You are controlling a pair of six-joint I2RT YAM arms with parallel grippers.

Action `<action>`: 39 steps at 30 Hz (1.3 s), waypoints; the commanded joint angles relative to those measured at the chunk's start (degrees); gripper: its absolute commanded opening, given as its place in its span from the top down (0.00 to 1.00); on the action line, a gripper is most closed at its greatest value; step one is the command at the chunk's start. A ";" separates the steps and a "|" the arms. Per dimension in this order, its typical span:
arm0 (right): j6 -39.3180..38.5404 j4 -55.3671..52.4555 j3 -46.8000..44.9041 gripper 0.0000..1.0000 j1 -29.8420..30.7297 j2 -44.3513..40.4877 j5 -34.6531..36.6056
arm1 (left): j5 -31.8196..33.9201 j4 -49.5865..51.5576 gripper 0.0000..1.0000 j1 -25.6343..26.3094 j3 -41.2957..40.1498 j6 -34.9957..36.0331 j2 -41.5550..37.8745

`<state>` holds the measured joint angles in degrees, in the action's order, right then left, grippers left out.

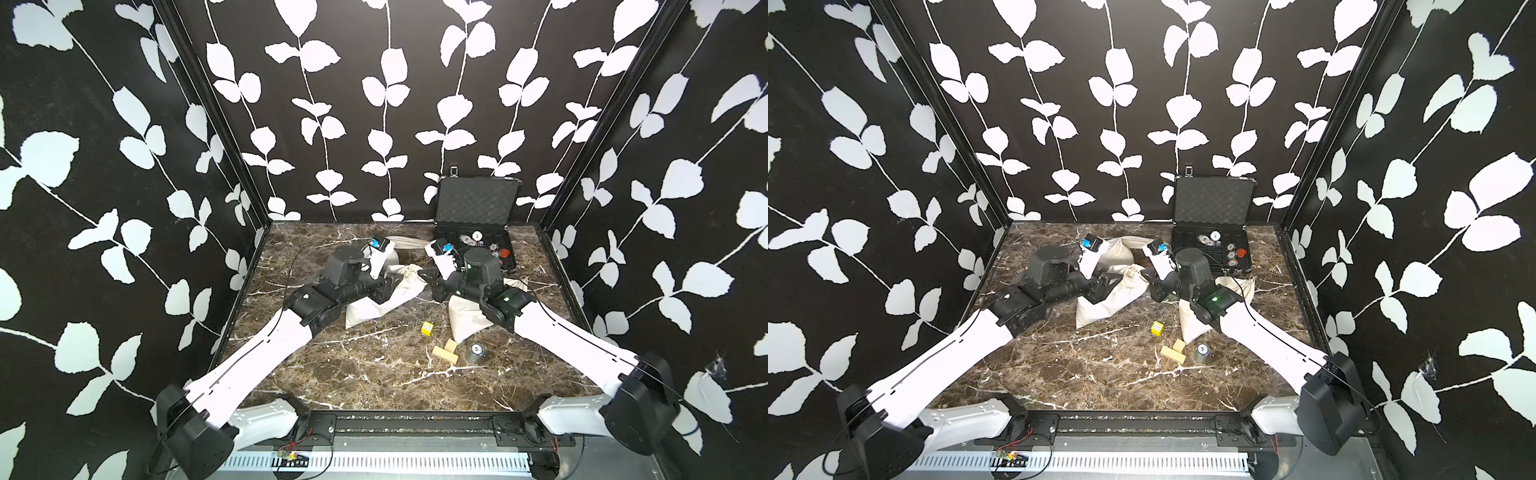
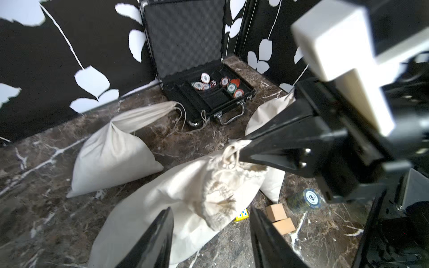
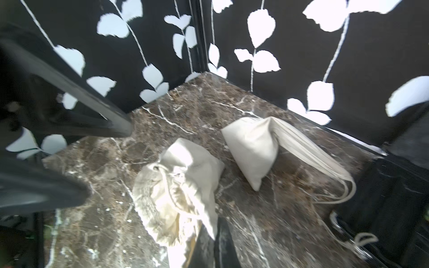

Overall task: Close the soil bag
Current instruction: Frap the soil bag at the center of the board.

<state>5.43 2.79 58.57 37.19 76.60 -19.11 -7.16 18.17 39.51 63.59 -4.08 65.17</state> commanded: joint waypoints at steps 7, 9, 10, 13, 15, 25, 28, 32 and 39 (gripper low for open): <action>4.11 4.33 3.90 1.00 0.25 1.23 -6.14 | 3.19 4.72 0.44 0.25 3.33 11.03 3.26; 4.12 4.37 3.79 1.00 0.25 1.11 -6.04 | 4.25 5.38 0.47 2.31 4.91 13.13 5.05; 4.21 4.41 3.89 1.00 0.25 1.22 -6.10 | 4.90 5.45 0.48 2.79 5.77 13.85 6.09; 4.30 4.23 3.90 1.00 0.25 1.30 -6.25 | 6.55 5.07 0.50 3.86 7.51 15.52 8.03; 4.02 3.65 3.92 1.00 0.25 1.08 -6.16 | 8.89 4.86 0.50 4.23 7.82 16.70 8.07; 3.51 3.71 3.22 1.00 0.25 0.57 -5.75 | 14.25 2.55 0.53 4.26 7.52 21.33 7.47; 3.60 3.72 3.29 1.00 0.22 0.49 -5.93 | 14.65 2.66 0.55 4.26 8.27 22.02 8.92; 3.30 3.54 3.25 1.00 0.25 0.13 -5.93 | 13.27 2.07 0.60 4.26 9.20 22.18 10.41; 2.60 2.67 2.77 0.97 0.25 -0.18 -4.70 | 7.66 -1.57 0.86 4.26 9.44 20.19 11.23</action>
<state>8.62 3.51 60.71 37.19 78.11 -24.23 3.77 19.66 43.68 71.31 16.75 76.53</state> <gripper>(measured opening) 0.046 0.174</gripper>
